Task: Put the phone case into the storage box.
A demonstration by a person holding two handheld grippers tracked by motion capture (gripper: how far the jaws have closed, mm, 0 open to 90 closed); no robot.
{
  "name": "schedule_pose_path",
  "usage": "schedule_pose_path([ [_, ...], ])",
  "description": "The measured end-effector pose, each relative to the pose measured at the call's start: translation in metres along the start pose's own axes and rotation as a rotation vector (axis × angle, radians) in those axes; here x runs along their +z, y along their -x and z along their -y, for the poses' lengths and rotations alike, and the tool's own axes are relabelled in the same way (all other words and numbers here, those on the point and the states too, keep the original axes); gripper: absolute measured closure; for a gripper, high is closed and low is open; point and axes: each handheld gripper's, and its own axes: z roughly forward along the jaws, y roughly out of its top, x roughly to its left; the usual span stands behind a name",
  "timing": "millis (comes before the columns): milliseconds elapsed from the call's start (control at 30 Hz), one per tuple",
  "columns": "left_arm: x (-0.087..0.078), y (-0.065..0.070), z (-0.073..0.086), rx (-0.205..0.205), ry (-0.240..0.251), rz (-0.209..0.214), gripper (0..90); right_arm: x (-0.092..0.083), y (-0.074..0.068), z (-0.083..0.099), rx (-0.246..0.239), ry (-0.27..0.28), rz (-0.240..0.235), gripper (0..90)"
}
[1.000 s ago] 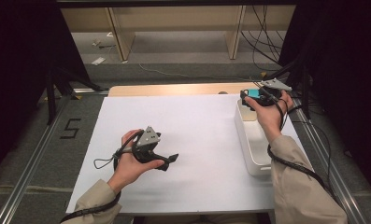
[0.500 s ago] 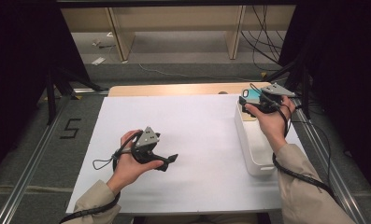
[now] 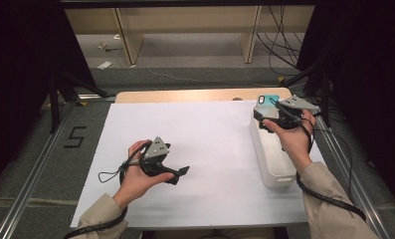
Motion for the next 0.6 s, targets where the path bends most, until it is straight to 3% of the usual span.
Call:
schedule_pose_path([
  [300, -0.002, 0.001, 0.001, -0.003, 0.003, 0.000, 0.2, -0.014, -0.009, 0.007, -0.029, -0.011, -0.056, 13.8],
  [600, -0.004, 0.001, 0.003, -0.002, -0.001, 0.001, 0.2, -0.025, -0.013, 0.010, -0.015, -0.010, -0.090, 15.3],
])
